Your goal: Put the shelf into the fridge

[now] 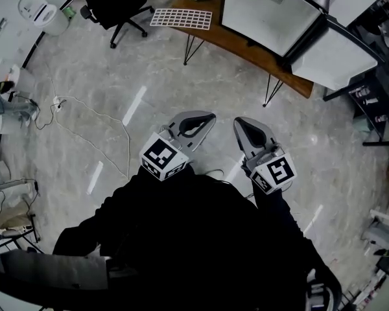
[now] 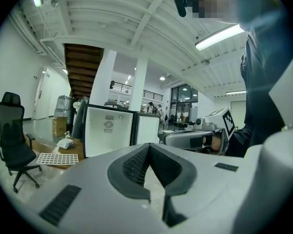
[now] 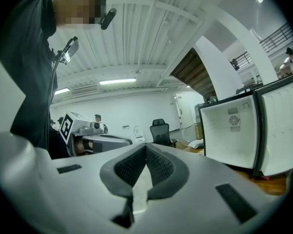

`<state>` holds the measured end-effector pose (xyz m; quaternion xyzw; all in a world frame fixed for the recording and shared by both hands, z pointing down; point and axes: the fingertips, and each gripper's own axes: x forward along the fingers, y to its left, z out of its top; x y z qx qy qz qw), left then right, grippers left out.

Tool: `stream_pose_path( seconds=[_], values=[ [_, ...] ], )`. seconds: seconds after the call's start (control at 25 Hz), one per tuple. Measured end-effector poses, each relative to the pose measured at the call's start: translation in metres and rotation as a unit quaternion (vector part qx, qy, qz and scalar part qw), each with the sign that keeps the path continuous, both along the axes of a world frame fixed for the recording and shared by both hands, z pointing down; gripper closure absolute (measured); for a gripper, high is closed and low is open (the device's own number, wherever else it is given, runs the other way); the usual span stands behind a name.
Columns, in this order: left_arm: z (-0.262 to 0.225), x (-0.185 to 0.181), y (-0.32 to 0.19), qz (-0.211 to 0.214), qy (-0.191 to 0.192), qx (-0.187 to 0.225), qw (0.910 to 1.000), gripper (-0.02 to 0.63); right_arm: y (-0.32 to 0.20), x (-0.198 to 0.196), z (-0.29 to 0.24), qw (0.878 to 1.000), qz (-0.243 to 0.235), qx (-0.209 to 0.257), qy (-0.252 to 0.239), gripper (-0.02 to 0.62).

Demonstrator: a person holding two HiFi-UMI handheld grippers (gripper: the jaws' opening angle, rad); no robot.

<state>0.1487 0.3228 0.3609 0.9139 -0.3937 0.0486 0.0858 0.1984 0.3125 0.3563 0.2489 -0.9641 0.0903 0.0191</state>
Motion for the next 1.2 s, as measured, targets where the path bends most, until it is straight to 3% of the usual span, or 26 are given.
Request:
stream_pose_path(
  seconds=[0.44,0.76,0.96,1.2],
  values=[
    [-0.012,-0.137,-0.067,-0.027,0.019,0.014,0.9993,0.603,-0.066,-0.146,-0.012,0.999,-0.052,-0.002,0.013,0.589],
    [-0.024,-0.248,-0.116,-0.051,0.039,0.025,0.9976,0.603,-0.112,-0.254,-0.018,0.998,-0.051,0.016,0.019,0.589],
    [-0.027,-0.29,-0.132,-0.059,0.044,0.029,0.9969,0.603,-0.135,-0.294,-0.02,0.998,-0.05,0.017,0.019,0.589],
    [-0.016,-0.32,-0.162,-0.085,0.056,0.026,0.9945,0.604,-0.17,-0.312,-0.016,0.999,-0.051,0.011,0.006,0.591]
  ],
)
